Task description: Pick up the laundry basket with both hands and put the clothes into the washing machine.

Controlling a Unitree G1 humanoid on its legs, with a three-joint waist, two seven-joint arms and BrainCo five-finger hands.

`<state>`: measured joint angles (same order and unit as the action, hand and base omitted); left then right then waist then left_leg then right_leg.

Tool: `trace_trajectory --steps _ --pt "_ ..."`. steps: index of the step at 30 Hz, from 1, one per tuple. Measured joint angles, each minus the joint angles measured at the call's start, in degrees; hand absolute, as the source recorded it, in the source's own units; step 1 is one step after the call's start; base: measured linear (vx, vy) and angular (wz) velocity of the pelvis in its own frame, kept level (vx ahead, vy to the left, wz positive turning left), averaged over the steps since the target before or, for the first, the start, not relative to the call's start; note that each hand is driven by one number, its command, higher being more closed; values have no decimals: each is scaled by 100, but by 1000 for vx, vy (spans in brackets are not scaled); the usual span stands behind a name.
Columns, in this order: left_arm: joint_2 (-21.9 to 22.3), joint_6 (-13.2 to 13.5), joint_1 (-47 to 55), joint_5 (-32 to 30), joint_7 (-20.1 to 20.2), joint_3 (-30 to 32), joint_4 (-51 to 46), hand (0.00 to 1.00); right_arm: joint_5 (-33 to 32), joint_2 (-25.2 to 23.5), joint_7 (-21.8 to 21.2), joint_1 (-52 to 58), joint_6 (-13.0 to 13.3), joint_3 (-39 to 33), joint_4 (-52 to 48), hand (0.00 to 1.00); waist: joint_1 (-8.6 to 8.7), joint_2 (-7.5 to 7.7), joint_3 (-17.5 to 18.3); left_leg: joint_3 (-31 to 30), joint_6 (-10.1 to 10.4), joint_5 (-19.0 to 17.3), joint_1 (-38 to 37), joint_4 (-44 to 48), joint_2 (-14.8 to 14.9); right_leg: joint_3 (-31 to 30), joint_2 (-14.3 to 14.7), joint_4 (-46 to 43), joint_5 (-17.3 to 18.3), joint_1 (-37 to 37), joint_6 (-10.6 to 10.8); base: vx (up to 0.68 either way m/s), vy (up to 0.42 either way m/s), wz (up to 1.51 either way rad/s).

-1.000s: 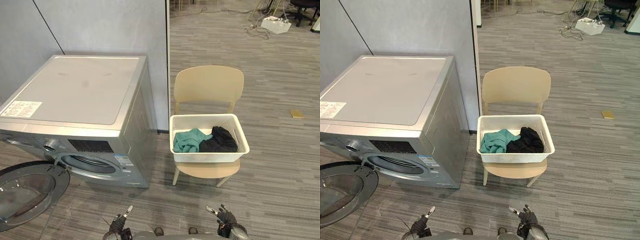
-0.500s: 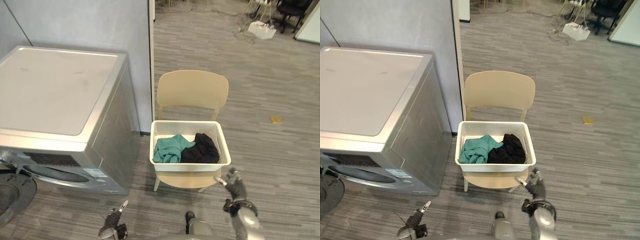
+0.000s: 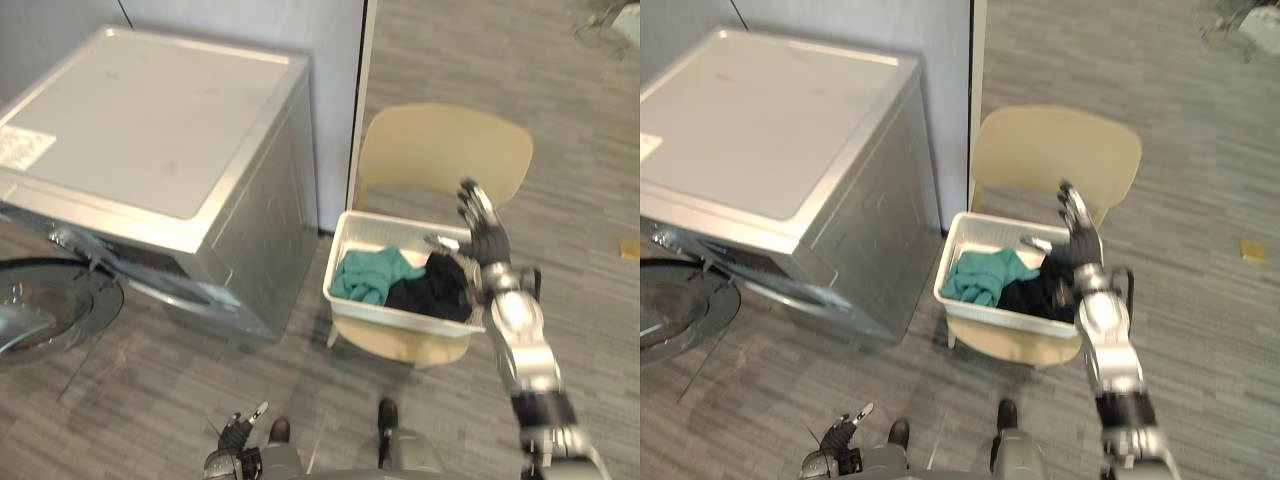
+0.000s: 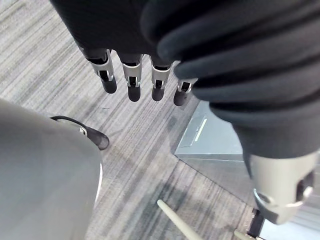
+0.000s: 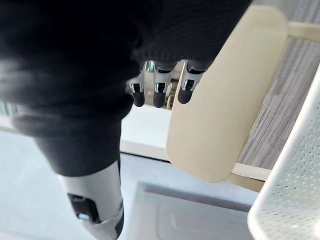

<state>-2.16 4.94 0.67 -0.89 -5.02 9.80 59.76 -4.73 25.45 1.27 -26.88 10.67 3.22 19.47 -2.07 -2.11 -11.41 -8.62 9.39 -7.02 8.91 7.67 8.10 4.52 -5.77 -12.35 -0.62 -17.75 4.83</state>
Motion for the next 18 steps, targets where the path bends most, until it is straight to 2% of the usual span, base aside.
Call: trace_trajectory --steps 2,3,5,6,11,15,18 --pt "-1 33 -185 -10 7 -441 -172 0 146 587 12 -994 -89 600 1099 0 -162 -209 -362 -4 15 51 233 138 -74 -21 -52 122 -183 -105 29 -243 30 1" --pt "-6 54 -199 -27 5 -545 -232 0 200 685 1 -1145 -113 746 1276 0 -216 -241 -405 2 18 77 298 139 -90 -55 -54 142 -230 -182 40 -189 13 -7" --pt "-45 83 -207 -36 2 -736 -419 0 361 844 -27 -1520 -140 1068 1627 0 -215 -315 -589 12 17 165 461 122 -106 -78 -61 201 -343 -332 33 -134 -11 -6" --pt "-64 145 -256 -9 -5 -823 -556 0 529 1007 -53 -1720 -216 1177 1855 0 -219 -346 -828 14 35 247 541 76 -109 -95 -59 264 -459 -414 17 -82 -21 -3" --pt "-131 211 -431 21 -3 -1090 -624 0 976 1443 -286 -1972 -228 1646 2397 0 -220 -378 -1138 15 26 420 711 -77 -106 -111 -56 255 -553 -669 -24 -22 -15 -1" --pt "-135 293 -479 11 -4 -1198 -637 0 1171 1644 -416 -2153 -226 2068 2534 0 -233 -410 -1228 58 24 435 851 -103 -105 -147 -55 198 -555 -869 -25 52 -3 -4" --pt "-122 299 -599 19 -5 -1201 -630 0 1290 1735 -520 -2238 -221 2350 2534 0 -360 -413 -1260 69 28 448 1038 -90 -101 -156 -53 135 -553 -1080 -26 26 -3 0"
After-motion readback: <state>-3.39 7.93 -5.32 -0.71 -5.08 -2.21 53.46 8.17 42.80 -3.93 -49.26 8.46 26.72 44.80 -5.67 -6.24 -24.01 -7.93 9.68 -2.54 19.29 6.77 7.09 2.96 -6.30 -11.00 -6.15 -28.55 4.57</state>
